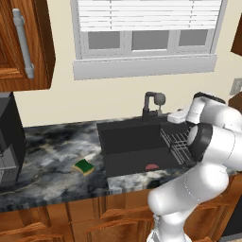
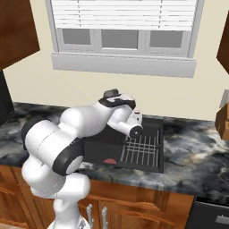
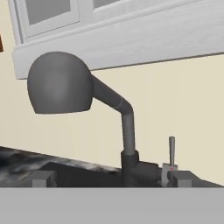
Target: Soak the sponge with water for a few seconds and then drop it inside the sink.
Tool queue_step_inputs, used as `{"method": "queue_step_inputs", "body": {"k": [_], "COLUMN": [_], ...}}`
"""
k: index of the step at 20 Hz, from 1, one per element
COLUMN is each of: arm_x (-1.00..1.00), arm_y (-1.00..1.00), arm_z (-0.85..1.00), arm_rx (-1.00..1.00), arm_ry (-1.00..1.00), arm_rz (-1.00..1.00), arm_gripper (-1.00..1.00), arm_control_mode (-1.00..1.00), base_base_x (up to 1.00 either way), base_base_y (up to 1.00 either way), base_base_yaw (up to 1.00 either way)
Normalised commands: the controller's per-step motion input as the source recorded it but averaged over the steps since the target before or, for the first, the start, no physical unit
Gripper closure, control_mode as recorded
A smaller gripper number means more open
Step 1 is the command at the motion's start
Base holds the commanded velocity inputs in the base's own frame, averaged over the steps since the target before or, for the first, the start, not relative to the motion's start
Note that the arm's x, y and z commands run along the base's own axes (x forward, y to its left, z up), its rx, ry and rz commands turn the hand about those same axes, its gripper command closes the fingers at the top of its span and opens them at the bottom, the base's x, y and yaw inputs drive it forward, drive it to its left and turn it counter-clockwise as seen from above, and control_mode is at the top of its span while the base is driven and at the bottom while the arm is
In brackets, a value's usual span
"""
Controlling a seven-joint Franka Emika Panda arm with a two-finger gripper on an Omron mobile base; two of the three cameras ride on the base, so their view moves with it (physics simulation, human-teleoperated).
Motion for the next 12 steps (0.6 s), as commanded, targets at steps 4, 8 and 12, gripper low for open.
{"method": "queue_step_inputs", "body": {"k": [4, 8, 12], "arm_x": [0.18, 0.15, 0.1], "arm_y": [0.0, 0.04, 0.09], "arm_z": [-0.03, 0.0, 0.0], "arm_rx": [0.04, 0.01, 0.0], "arm_ry": [-0.02, -0.05, -0.11], "arm_rz": [0.0, 0.0, 0.0], "arm_gripper": [-1.0, -1.0, -1.0], "arm_control_mode": [-1.0, -1.0, -1.0], "base_base_x": [0.0, 0.0, 0.0], "base_base_y": [0.0, 0.0, 0.0], "base_base_yaw": [0.0, 0.0, 0.0]}}
